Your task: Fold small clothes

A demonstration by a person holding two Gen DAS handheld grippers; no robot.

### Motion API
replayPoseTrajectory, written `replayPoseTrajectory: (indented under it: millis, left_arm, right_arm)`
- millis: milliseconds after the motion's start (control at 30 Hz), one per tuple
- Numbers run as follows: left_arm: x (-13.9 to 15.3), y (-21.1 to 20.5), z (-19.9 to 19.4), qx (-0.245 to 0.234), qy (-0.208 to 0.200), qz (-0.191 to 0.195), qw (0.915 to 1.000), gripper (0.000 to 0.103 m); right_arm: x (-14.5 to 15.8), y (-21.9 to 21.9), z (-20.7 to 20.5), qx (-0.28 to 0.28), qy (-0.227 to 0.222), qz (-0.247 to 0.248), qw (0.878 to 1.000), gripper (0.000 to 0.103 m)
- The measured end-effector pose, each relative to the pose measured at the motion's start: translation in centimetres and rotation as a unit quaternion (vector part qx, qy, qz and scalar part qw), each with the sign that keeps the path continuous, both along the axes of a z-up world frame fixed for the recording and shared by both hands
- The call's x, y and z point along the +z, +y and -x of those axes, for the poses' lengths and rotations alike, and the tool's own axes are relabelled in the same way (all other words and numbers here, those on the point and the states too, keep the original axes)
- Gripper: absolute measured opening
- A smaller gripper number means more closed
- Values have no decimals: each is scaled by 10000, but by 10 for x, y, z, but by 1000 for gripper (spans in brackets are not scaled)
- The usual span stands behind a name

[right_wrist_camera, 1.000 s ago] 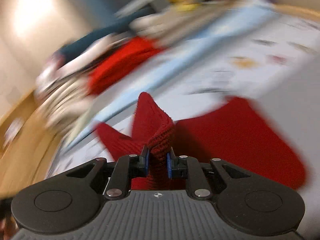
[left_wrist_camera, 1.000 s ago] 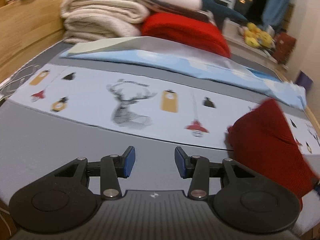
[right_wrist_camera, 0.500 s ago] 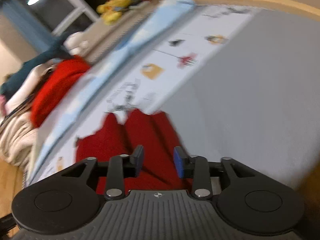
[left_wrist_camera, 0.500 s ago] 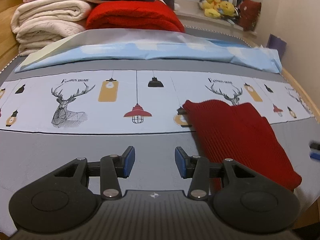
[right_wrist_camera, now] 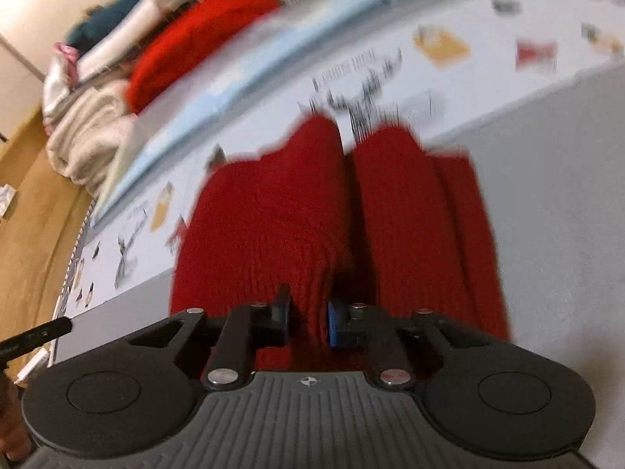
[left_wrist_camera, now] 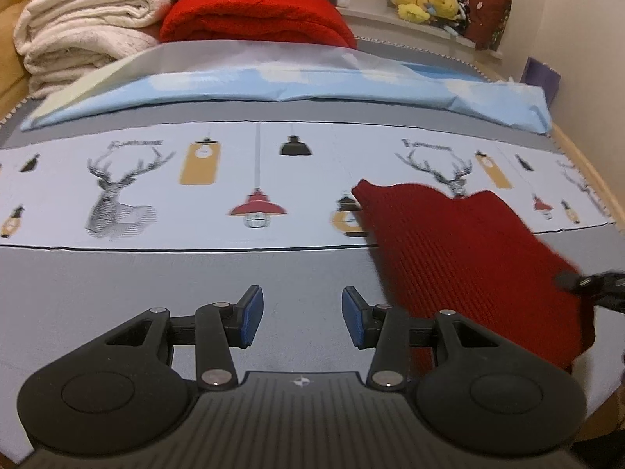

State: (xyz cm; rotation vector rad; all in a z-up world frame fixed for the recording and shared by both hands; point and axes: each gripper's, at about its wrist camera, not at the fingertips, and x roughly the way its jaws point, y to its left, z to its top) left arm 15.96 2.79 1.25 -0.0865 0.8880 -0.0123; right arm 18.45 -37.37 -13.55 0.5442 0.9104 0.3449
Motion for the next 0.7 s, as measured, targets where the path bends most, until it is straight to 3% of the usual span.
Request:
replayPoseTrajectory:
  millis: [100,200,267,333,367,467,567,667,700]
  left_arm:
    - [-3,-19,-3,-211,-31,200,9996,51]
    - [-9,-46,-6,-591,-46,371,9976,53]
    - [-14,-66,-6,-854,-74,472,9952,54]
    - [-19,-86,-6,-1108,-77,578,9921,54]
    - [-22,-96,-5,-1199,-63,642,9907,54]
    - [-36,-122,-4,-1466,62,765,9862,54]
    - [-60,-148,-5,-1724,470,441,9829,54]
    - [-99,-164,-6,-2044,1233,-276,9707,63]
    - [-104,-165,-7,-2047,1319,-332,9693,67]
  right_arm:
    - [28,-29,29,-326,-638,-459,9964,16]
    - [40,-49,55,-527,-889,-57,9946,16]
    - [25,-55,53,-471,-459,281,9974,17]
    - [-7,-60,40,-489,449,343,9972,18]
    - [-18,-59,35,-479,680,394,9958,19]
    - [-20,-45,26,-313,540,774,9950,22]
    - [-19,-39,24,-332,565,893,9938,23]
    - [-22,-36,19,-269,621,1072,9919,30]
    - [-23,-35,18,-229,654,1156,9909,33]
